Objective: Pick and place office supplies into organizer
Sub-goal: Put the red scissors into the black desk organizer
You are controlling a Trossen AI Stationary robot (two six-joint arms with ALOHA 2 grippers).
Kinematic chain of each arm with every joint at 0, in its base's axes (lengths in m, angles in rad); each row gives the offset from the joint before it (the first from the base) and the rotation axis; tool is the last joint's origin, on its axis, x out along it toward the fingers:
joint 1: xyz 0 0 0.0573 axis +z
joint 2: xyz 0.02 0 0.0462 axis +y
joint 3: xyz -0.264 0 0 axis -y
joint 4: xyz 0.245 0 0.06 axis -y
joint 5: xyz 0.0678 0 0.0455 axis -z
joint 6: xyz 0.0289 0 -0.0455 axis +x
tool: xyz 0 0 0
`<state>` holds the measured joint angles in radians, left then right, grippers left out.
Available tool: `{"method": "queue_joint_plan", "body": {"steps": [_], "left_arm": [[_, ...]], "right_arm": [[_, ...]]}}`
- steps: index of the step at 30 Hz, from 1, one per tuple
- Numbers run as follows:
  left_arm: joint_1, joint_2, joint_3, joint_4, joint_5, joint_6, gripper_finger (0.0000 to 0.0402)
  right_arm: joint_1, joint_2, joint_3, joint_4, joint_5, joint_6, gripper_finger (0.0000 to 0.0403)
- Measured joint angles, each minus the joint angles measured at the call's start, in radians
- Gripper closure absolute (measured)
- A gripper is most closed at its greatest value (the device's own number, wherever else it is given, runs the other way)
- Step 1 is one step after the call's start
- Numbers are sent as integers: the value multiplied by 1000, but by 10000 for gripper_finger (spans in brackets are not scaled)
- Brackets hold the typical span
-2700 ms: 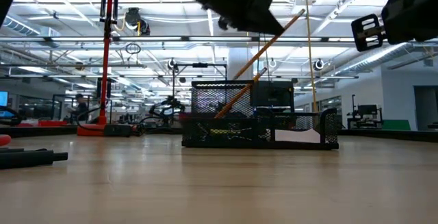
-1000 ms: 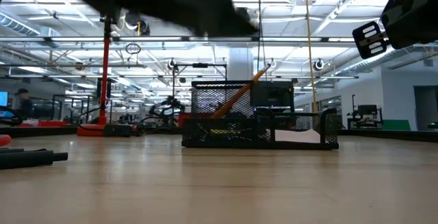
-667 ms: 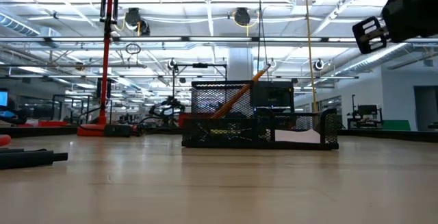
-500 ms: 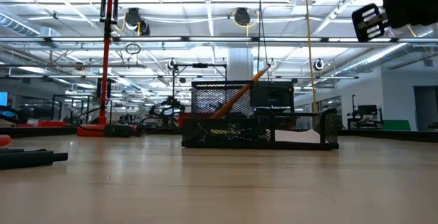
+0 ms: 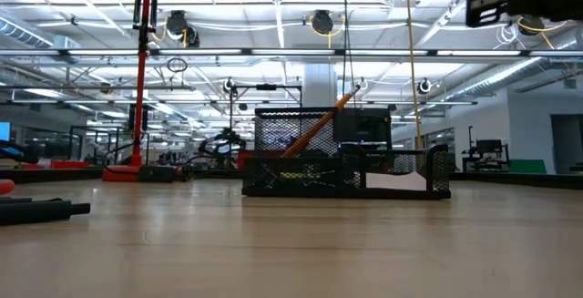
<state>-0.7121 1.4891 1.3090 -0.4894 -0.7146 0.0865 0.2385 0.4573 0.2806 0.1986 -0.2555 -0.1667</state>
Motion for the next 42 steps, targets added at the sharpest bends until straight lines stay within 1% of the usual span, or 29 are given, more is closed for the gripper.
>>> {"method": "queue_joint_plan", "body": {"steps": [2, 4, 5, 7, 9, 10, 11, 13, 15, 18, 21, 23, 25, 26, 30, 32, 34, 37, 38, 40, 42], "left_arm": [[-17, -59, -87, 54, -45, -19, 399], [-47, -145, -207, 131, -94, -54, 400], [-62, -190, -277, 189, -109, -64, 400], [-80, -273, -426, 375, -100, -51, 400], [-80, -345, -570, 568, -80, -17, 400], [-74, -367, -631, 661, -78, -9, 400], [-63, -383, -684, 729, -79, -7, 400], [-34, -393, -765, 821, -75, -11, 401], [-11, -395, -811, 861, -48, 2, 401], [4, -396, -843, 867, -5, 40, 401], [-1, -417, -869, 866, -3, 99, 401], [-6, -446, -886, 873, -15, 106, 401], [-18, -480, -904, 882, -58, 105, 401], [-31, -500, -911, 882, -98, 108, 401], [-143, -589, -924, 875, -304, 133, 401], [-198, -619, -946, 882, -352, 132, 401], [-229, -626, -981, 893, -379, 110, 401], [-254, -625, -1057, 893, -414, 11, 401], [-257, -625, -1085, 913, -409, -29, 401], [-259, -626, -1141, 957, -369, -105, 401], [-259, -625, -1194, 1004, -336, -151, 401]], "right_arm": [[-26, -8, 0, -5, 78, -3, 403], [-61, -12, 0, -18, 80, -1, 403], [-80, -16, 0, -28, 47, 3, 403], [-115, -19, 0, -31, -42, 21, 403], [-143, -19, 0, -27, -83, 24, 403], [-155, -19, 0, -21, -80, 29, 403], [-169, -17, 0, -11, -52, 35, 403], [-201, -13, 0, -8, 12, 44, 403], [-235, -13, 0, -11, 19, 45, 403], [-279, -15, 0, -8, 16, 49, 403], [-323, -26, 0, -8, 13, 45, 403], [-351, -34, 0, -8, -33, 45, 403], [-370, -45, 0, -8, -97, 58, 403], [-374, -52, 0, -8, -116, 73, 403], [-366, -93, -1, -14, -137, 94, 403], [-349, -105, -12, 14, -140, 94, 403], [-334, -107, -29, 47, -124, 94, 403], [-319, -104, -57, 125, -112, 93, 403], [-319, -104, -66, 151, -113, 87, 403], [-319, -104, -81, 201, -115, 79, 403], [-319, -104, -87, 213, -115, 76, 403]]}}
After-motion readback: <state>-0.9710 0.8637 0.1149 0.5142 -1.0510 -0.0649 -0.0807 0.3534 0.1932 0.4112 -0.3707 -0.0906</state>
